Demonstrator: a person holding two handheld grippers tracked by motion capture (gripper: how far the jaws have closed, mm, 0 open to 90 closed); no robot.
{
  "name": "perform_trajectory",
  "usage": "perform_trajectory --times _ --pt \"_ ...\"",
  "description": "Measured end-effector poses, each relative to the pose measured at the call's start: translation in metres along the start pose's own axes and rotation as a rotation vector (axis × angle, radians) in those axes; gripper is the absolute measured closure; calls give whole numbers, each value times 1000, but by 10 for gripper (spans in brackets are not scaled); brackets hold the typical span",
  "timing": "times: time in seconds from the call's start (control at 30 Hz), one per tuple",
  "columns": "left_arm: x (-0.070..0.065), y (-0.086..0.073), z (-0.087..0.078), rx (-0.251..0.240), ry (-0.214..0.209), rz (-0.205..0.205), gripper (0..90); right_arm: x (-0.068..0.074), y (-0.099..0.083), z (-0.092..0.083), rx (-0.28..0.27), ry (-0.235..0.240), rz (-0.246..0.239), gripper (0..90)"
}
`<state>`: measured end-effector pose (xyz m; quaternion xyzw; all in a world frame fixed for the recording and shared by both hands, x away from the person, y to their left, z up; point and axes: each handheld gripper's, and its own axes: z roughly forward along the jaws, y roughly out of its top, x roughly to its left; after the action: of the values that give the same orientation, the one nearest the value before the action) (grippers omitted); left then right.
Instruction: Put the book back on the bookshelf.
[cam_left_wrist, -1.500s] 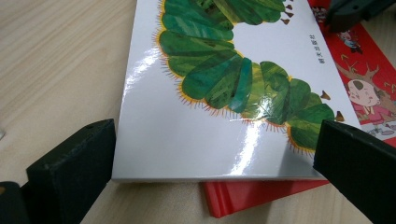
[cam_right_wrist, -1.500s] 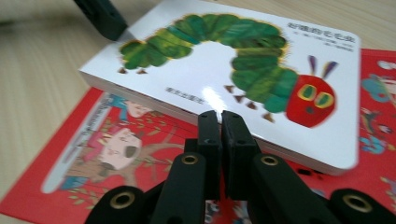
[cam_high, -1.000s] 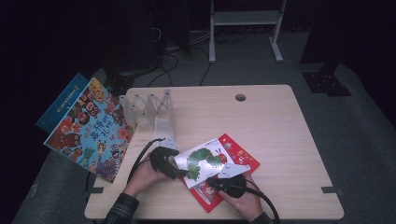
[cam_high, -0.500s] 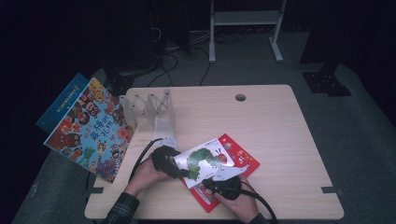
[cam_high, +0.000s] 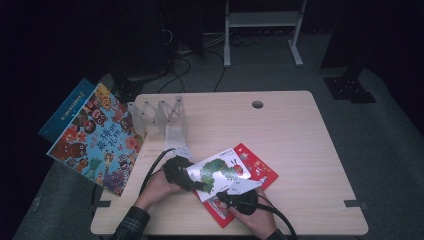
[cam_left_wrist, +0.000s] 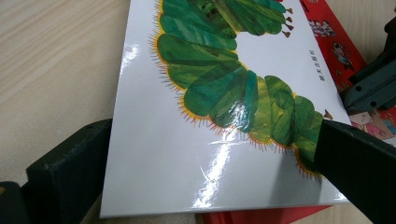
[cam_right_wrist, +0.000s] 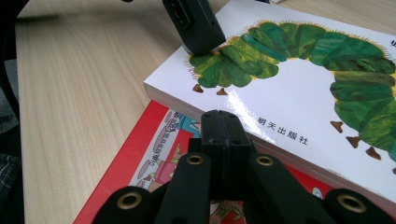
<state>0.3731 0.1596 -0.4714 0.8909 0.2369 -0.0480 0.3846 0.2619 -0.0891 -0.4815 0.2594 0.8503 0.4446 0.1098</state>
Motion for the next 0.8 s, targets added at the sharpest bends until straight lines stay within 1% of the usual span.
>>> perform_trajectory --times 0.23,0.37,0.47,0.53,0.6,0.67,0.7,0.77,0.8 --pt "-1 2 0 3 10 -9 0 0 0 1 -1 -5 3 893" --pt "-1 4 -4 -14 7 -16 0 0 1 1 -1 -2 4 894" --pt "-4 8 -8 -28 17 -2 0 -1 1 2 0 -4 1 894" --pt "-5 10 -11 -39 18 6 0 0 2 2 4 -4 7 895" --pt "-7 12 -15 -54 17 3 0 0 2 2 5 -2 7 894" --pt "-8 13 -18 -64 15 17 0 -1 2 2 2 -2 0 894" --pt "-9 14 -19 -75 12 9 0 -1 2 2 3 -2 2 895" --pt "-9 15 -21 -85 9 14 0 -1 2 2 2 0 3 895" --pt "-10 15 -21 -86 7 10 0 -1 2 2 2 -1 2 895"
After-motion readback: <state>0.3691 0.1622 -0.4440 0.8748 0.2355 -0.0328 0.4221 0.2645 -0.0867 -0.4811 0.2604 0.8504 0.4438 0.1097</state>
